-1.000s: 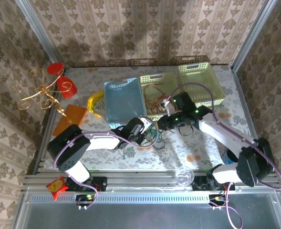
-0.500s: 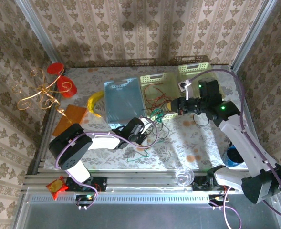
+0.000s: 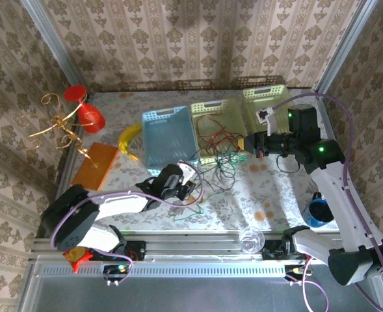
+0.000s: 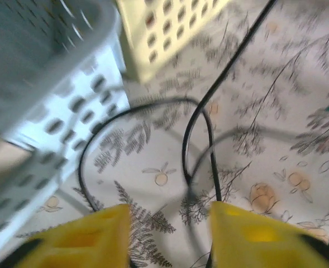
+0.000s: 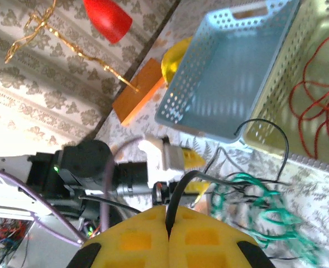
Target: Untangle the cables
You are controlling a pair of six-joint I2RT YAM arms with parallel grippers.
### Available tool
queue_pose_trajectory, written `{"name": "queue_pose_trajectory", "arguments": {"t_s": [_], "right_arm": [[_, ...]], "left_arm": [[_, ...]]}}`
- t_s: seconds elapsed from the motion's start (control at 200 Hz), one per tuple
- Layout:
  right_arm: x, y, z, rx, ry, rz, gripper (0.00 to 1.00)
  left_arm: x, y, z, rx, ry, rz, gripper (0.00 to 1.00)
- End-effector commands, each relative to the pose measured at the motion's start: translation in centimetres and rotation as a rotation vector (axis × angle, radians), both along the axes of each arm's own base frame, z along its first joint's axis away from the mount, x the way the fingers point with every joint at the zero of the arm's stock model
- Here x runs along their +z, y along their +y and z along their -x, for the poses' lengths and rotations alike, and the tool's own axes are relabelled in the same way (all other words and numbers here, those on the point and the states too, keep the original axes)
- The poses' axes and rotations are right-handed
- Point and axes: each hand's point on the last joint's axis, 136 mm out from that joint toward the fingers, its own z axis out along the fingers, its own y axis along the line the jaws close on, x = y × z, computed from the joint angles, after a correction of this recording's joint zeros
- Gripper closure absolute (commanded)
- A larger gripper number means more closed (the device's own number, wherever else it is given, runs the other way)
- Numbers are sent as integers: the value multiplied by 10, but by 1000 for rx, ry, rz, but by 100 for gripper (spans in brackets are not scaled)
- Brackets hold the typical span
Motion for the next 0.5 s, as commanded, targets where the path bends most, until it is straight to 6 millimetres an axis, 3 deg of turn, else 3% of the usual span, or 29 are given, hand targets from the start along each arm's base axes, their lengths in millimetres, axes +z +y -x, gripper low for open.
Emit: {"name": "queue_pose_trajectory", "arguments": {"t_s": [0.0, 0.065, 0.195, 0.495], "right_arm": [[-6, 7, 23, 90, 67, -38, 100], [-17, 12, 27, 114, 104, -46, 100], [-31, 22, 32, 158, 157, -70, 100], [-38, 55, 45, 288, 213, -109, 100]], "left_arm": [[37, 0, -3, -8, -35, 113, 40], [55, 1, -6, -8, -41, 167, 32], [80, -10, -10, -59, -49, 221, 26], [94, -49, -14, -176, -22, 290, 22]]}}
